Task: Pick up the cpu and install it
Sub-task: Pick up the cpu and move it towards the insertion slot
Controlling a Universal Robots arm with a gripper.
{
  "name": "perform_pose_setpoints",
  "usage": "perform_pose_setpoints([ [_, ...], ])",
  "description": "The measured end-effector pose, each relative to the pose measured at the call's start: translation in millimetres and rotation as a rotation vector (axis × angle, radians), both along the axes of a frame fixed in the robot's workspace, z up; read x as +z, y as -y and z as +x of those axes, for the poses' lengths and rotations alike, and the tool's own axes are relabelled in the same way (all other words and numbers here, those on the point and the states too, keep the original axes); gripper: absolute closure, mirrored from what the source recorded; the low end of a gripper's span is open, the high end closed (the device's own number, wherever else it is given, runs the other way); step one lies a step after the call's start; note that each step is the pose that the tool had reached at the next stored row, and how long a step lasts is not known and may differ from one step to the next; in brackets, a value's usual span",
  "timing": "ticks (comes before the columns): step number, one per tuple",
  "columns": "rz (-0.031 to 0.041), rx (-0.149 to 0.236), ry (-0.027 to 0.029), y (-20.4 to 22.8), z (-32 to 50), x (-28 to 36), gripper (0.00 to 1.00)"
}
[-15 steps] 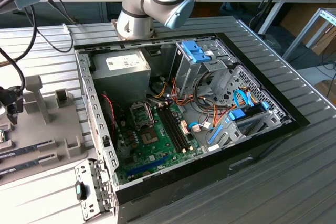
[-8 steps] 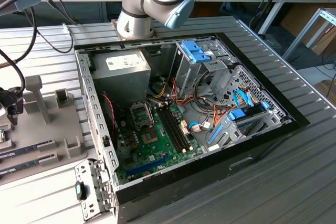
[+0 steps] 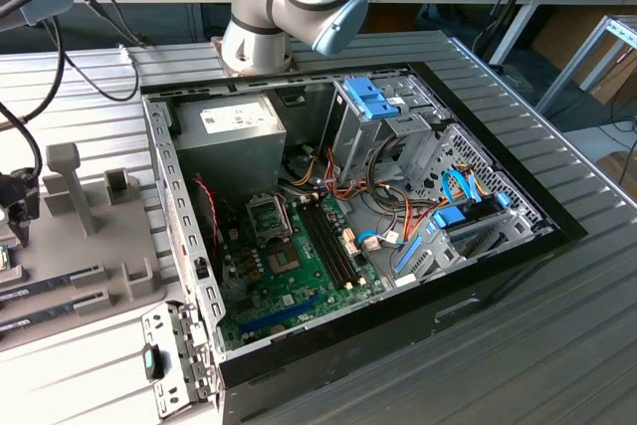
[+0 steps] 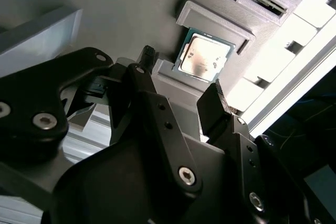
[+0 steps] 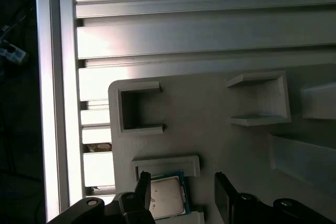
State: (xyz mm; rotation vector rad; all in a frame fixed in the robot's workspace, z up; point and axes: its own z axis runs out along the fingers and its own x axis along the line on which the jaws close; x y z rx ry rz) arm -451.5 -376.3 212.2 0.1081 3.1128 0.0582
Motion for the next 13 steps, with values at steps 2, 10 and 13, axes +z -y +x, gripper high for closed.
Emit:
perform_pose_setpoints([
  [2,-0.0052,0.009,0.0000,1.1,-1.0,-0.5,0.40],
  [10,-0.0435,0.037,0.0001,2.0,-5.5,-3.1,0.40],
  [13,-0.0435,0.040,0.0001,2.4,-6.8,-4.2,0.40],
])
